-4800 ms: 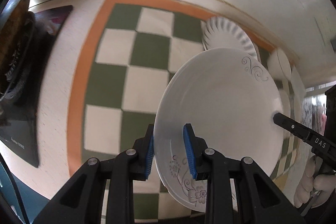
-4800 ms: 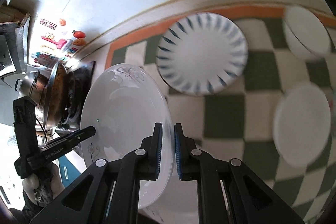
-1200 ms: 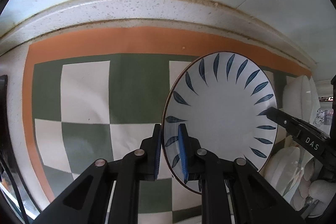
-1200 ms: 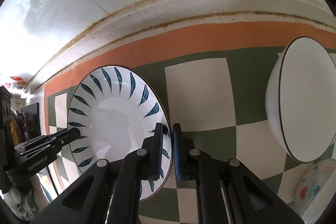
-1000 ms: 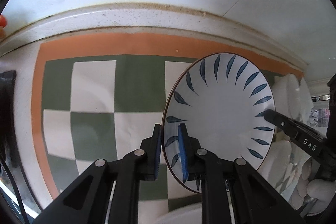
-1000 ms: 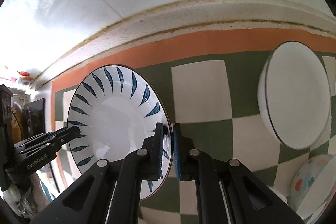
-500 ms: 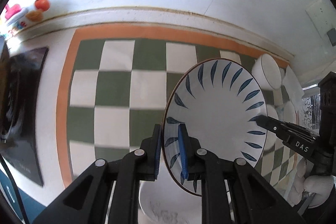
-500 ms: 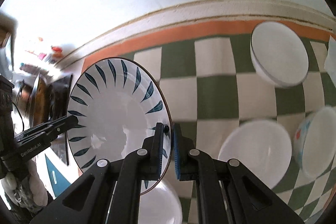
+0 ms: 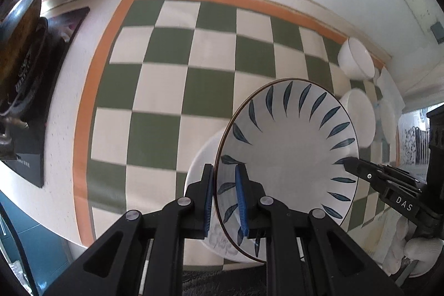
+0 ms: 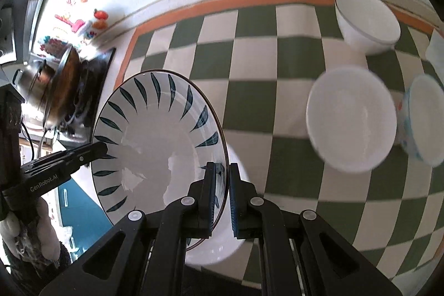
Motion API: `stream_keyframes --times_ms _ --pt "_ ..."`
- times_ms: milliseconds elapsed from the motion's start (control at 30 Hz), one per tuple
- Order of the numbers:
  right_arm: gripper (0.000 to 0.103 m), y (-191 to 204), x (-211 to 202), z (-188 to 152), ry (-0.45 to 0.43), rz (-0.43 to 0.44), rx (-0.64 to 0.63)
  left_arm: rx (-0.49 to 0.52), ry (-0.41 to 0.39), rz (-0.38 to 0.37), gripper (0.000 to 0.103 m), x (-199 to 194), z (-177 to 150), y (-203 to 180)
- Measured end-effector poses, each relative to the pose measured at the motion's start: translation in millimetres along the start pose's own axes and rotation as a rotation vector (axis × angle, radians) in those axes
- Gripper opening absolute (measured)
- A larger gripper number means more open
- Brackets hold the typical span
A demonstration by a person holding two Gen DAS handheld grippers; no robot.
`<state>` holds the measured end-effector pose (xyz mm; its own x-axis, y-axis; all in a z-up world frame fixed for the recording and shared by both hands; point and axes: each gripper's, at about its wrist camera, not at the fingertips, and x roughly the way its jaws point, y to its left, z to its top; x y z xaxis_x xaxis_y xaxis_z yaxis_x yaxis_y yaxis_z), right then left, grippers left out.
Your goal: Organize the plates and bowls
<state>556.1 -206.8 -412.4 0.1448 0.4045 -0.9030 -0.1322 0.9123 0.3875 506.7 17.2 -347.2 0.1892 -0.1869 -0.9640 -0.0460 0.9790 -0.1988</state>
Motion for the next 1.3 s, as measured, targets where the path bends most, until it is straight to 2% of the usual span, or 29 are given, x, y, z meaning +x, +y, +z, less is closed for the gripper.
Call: stream_keyframes --times_ms 233,467,1100,1300 --pt "0.010 -6.3 23.0 -31.4 0.024 -0.011 0.042 0.024 0.053 -0.001 0.013 22.3 -21.9 6.5" --pt "0.010 -13.0 47.8 -48.5 0.034 -0.040 0.093 0.042 0.095 0.023 0.013 47.9 -28.5 10.6" --pt "0.010 -12.5 63.7 -46.2 0.030 -0.074 0.112 0.075 0.122 0.073 0.013 72.1 -25.6 3.0" --pt "0.012 -10.7 66.5 -46.2 0.036 -0.078 0.108 0.070 0.122 0.068 0.013 73.4 -25.4 3.9"
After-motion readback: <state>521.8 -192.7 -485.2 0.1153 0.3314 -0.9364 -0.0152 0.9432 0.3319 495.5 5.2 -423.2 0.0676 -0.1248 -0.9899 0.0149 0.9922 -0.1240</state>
